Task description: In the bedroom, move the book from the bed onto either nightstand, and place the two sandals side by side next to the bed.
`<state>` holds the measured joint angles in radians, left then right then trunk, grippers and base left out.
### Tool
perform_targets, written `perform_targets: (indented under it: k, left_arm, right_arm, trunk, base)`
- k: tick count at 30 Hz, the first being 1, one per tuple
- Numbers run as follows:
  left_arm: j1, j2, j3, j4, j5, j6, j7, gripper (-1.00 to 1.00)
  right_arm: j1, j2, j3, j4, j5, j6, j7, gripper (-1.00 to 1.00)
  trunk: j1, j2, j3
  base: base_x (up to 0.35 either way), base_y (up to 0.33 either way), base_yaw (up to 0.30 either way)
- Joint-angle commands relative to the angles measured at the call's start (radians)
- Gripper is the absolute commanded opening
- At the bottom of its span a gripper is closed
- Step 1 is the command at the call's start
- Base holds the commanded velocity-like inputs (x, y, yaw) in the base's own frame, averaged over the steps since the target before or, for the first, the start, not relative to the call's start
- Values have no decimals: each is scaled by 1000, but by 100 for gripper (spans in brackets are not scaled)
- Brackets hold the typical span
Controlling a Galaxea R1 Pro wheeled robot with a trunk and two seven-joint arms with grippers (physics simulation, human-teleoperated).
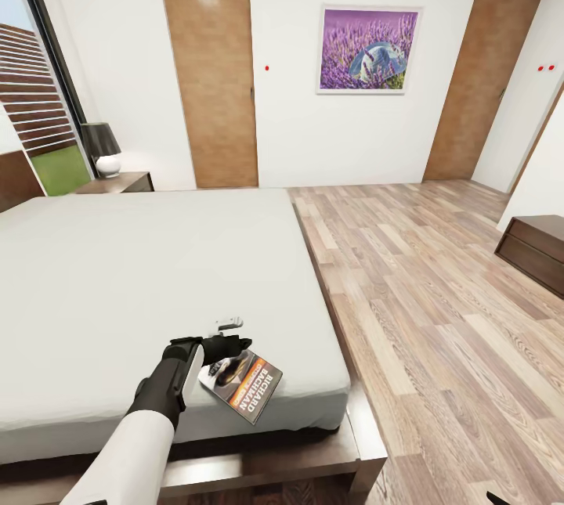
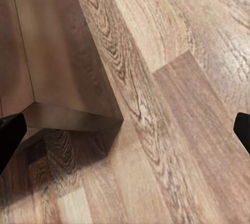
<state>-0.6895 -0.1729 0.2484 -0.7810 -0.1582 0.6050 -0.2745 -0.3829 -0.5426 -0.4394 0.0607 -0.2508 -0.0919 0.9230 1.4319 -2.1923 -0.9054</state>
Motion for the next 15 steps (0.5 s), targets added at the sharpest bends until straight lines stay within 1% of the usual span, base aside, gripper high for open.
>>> perform_targets:
  k: [1,6,15]
  left_arm:
    - [-1,-2,6,-1,-11,4,-9,100]
    - [-1,-2,6,-1,-11,4,-9,100]
    - [-1,-2,6,-1,-11,4,-9,100]
  right_arm:
    - [-2,-1,8,5,-8,-9,4,100]
    - [-2,-1,8,5,-8,-9,4,100]
    - [-2,-1,8,5,-8,-9,4,100]
  trunk:
    - [0,0,-1]
    - [0,0,-1]
    - [-35,63,27]
  base:
    - [0,0,0]
    - [0,0,0]
    - [0,0,0]
